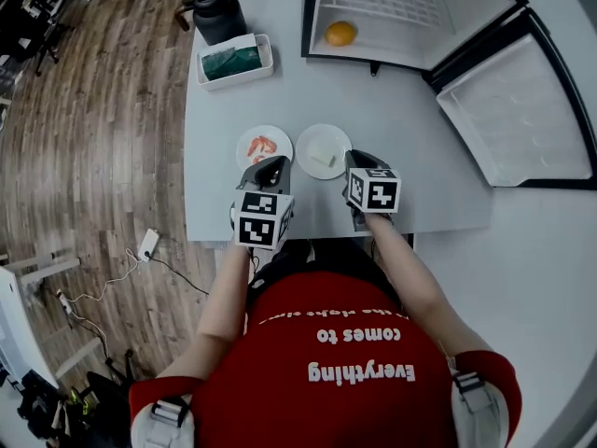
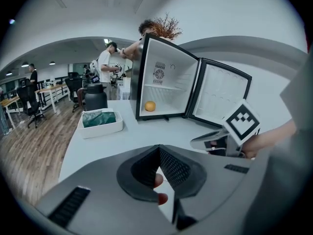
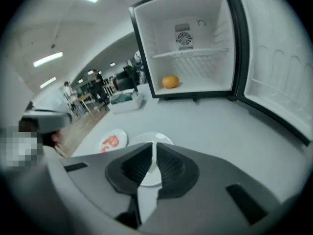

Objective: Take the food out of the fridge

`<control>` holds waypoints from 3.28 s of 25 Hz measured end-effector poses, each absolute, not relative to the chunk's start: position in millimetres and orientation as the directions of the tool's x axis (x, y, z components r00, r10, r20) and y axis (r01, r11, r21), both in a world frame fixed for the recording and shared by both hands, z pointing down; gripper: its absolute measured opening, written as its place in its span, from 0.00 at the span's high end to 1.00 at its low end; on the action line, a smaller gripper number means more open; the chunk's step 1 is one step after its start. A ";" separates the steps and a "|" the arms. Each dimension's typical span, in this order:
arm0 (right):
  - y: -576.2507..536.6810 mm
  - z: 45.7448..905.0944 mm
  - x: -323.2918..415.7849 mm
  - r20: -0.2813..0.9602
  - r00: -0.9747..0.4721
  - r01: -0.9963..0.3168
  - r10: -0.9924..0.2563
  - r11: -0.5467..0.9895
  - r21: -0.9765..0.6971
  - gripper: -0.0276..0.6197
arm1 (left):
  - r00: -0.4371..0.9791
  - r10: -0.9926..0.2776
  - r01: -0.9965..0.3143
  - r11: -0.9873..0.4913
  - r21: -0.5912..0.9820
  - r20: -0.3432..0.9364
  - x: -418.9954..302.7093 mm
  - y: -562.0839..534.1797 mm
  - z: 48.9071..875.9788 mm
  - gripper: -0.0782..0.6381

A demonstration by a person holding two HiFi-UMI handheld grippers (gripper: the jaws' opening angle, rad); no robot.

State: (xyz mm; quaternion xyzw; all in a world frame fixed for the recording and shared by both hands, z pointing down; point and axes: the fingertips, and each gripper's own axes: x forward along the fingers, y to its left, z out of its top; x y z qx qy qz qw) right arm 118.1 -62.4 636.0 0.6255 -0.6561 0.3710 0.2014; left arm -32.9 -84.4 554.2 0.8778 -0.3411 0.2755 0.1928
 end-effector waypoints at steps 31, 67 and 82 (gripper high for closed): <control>-108.3 519.2 136.5 0.402 -0.438 -0.892 -0.804 0.334 -0.304 0.94 | 0.738 -0.373 -0.501 -0.861 0.087 0.562 81.4 -127.5 511.1 0.89; -356.7 623.1 201.2 0.762 -0.124 -0.589 -0.635 0.665 0.458 0.47 | 0.725 -0.403 -0.579 -0.796 0.176 0.558 103.4 -253.6 555.0 0.89; -382.6 634.8 197.1 0.713 -0.060 -0.517 -0.698 0.633 0.576 0.48 | 0.729 -0.375 -0.561 -0.806 0.187 0.572 104.8 -247.1 562.6 0.89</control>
